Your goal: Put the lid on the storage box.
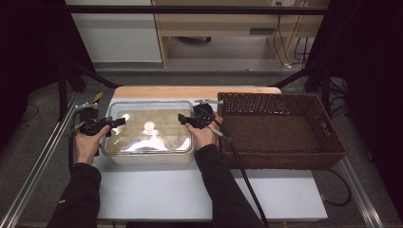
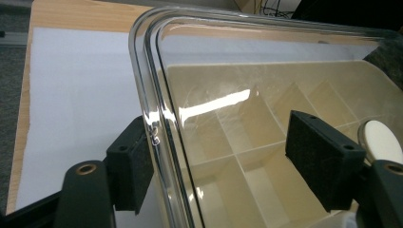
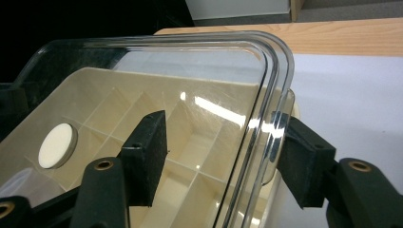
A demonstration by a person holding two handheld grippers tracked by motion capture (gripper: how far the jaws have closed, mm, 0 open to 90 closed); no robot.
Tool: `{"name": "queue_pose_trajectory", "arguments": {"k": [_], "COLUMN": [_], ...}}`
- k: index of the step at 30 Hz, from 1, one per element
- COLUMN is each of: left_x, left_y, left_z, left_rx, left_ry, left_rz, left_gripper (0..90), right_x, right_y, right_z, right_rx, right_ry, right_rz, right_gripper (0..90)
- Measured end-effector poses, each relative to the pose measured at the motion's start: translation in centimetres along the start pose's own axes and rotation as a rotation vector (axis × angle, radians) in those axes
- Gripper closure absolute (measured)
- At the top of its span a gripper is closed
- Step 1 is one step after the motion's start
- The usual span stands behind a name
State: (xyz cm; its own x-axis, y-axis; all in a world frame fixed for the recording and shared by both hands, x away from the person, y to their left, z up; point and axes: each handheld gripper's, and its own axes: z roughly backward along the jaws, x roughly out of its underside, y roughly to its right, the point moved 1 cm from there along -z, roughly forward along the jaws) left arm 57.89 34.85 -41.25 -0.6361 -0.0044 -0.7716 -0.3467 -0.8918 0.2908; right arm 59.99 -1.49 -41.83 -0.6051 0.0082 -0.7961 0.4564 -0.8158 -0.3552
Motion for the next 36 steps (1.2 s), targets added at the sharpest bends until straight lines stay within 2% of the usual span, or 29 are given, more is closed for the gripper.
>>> {"name": "queue_pose_trajectory", "arguments": {"k": [4,11,21,26,29,30,36], "left_x": [0.16,0.15,0.42,0.57,0.73,0.71,0.61], "left_y": [-0.14,-0.09,-0.53,-0.76,-0.92,-0.95,-0.99], "left_z": [-0.42,-0.36,-0.64,-0.77,-0.90,-0.84,-0.51], "left_rx": [-0.015,-0.020,-0.012,-0.034,-0.043,-0.053,-0.065], "left_ry": [-0.022,-0.018,-0.019,-0.028,-0.036,-0.034,-0.032], "left_rz": [-0.006,-0.015,0.009,0.012,0.017,0.012,0.011], "left_gripper": [25.1,24.6,25.6,26.6,27.8,28.6,30.8], "right_x": [0.29,0.35,0.35,0.28,0.31,0.35,0.20], "right_y": [0.11,-0.01,0.07,0.15,0.38,0.37,0.14], "right_z": [-0.34,-0.41,-0.40,-0.31,-0.30,-0.32,-0.13], "right_rx": [0.010,0.022,0.033,0.044,0.083,0.087,0.085], "right_ry": [-0.014,-0.009,-0.007,-0.008,-0.036,-0.024,0.001], "right_rz": [0.001,0.011,0.031,0.023,0.043,0.061,0.059], "right_gripper": [37.9,36.6,37.2,39.0,41.6,41.5,41.0]}}
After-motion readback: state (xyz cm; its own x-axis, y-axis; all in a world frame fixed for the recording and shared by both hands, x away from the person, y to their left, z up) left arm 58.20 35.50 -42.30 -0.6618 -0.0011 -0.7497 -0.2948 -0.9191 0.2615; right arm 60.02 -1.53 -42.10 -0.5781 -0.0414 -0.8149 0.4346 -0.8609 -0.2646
